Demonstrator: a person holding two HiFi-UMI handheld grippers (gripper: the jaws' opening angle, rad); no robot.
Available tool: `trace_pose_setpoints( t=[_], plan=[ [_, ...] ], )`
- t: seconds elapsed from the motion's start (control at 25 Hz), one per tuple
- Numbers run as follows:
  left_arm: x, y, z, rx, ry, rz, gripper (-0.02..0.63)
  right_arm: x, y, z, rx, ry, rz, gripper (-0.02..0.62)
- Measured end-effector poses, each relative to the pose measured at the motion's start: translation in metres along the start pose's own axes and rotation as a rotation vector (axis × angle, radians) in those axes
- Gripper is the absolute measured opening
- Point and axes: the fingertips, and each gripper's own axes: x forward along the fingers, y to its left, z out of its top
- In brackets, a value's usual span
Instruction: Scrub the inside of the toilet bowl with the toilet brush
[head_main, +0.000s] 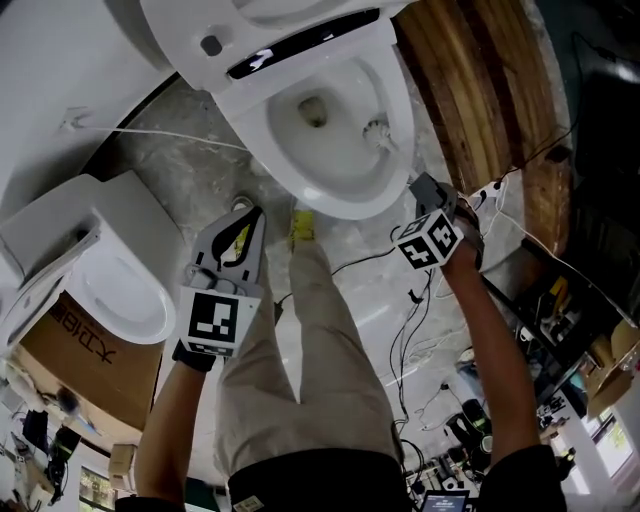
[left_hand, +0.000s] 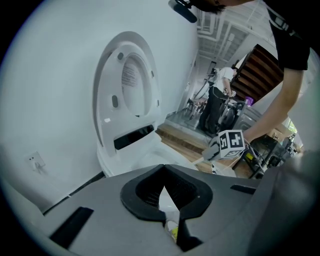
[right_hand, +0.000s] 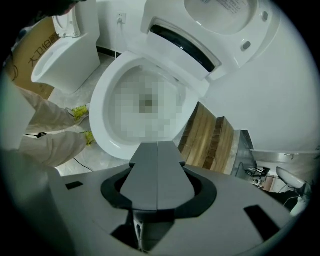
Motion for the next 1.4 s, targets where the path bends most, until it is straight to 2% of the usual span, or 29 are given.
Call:
trace_pose_setpoints(
  t=[0.56,0.84,1.08,1.4],
  plan=[
    [0.006,-0.003,0.002,-0.006,-0.007,-0.014,0.017,-0.019,0.044,-0.015,-0.048,0.098,0.12,0.169],
    [0.008,-0.01,0.0,-0.009,-0.004,-0.029,0.017,-0.034,0.062,-0.009,-0.079,0.137,0.18,0.169],
    [0.012,-0.019,-0.002,0.0,0.0,-0.051,0.017,-0.04,0.076,-0.003,-0.033,0.137,0.273,0.169],
    [0.012,-0.033,-0.01,-0.002,0.013,-0.09,0.017,-0.044,0.095,0.016,0.109,0.07,0.419,0.169]
  ],
)
